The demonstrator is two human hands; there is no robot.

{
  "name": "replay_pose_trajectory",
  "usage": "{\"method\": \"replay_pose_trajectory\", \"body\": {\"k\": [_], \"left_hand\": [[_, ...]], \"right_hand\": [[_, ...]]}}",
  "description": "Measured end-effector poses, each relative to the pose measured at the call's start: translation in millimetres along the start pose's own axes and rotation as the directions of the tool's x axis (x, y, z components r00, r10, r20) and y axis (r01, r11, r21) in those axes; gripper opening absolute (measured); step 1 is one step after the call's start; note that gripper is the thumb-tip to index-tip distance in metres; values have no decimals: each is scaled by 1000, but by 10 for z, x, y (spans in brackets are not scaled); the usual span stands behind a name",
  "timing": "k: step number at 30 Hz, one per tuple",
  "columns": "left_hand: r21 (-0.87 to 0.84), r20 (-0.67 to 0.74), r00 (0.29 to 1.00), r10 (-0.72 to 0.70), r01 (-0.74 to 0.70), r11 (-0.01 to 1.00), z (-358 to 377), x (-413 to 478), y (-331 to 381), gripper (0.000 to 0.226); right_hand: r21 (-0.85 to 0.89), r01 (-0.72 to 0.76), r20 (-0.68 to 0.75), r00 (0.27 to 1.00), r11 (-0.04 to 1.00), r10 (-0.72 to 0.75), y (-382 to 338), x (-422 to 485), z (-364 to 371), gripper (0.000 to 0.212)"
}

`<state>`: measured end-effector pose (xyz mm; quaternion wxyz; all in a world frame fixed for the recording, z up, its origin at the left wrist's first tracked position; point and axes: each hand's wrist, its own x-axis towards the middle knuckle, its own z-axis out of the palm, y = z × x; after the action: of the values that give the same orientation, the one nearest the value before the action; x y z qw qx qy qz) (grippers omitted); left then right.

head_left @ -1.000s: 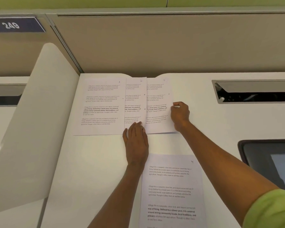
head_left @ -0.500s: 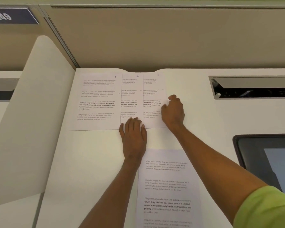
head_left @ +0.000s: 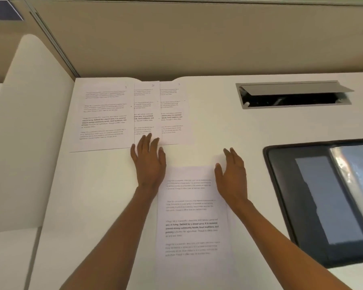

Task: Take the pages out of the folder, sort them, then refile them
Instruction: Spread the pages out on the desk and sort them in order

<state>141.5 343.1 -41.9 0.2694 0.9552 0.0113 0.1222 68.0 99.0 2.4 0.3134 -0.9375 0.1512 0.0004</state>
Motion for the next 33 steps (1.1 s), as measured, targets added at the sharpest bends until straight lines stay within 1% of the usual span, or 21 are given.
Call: {"method": "replay_pose_trajectory", "body": {"k": [2,5,9,13,17,20,23,27,30,33], "left_hand": [[-13,32,999,27,-27,1000,-96,-260,39,42],[6,121,988,93,-94,996,-193,-713,46,49],[41,239,961,142,-156,987,-281,-1303,84,57],[111,304,940,152,-194,975,-260,-1758,152,59],[174,318,940,126,-189,966,-214,-1928,186,59],[169,312,944,105,-164,972,-199,-1949,201,59],[161,315,944,96,-152,975,-189,-1971,208,58],[158,310,946,91,-145,977,-195,-1972,218,58],[161,291,954,67,-118,980,-204,-1955,261,59],[138,258,964,59,-98,986,-192,-1844,349,59]], "right_hand": [[-25,-28,23,999,999,28,228,-369,-80,58],[-46,-51,64,997,998,53,445,-839,-102,60],[-40,-70,81,994,997,73,503,-1317,-75,62],[-19,-82,96,992,996,83,431,-1567,-55,59],[80,-176,148,975,981,162,369,-1621,-31,54],[188,-272,163,956,944,244,331,-1543,-74,40],[254,-345,187,934,904,304,352,-1454,-121,32],[267,-358,174,931,894,321,386,-1425,-195,23],[229,-315,142,947,921,288,405,-1456,-286,15],[239,-285,108,958,928,266,406,-1447,-439,8]]}}
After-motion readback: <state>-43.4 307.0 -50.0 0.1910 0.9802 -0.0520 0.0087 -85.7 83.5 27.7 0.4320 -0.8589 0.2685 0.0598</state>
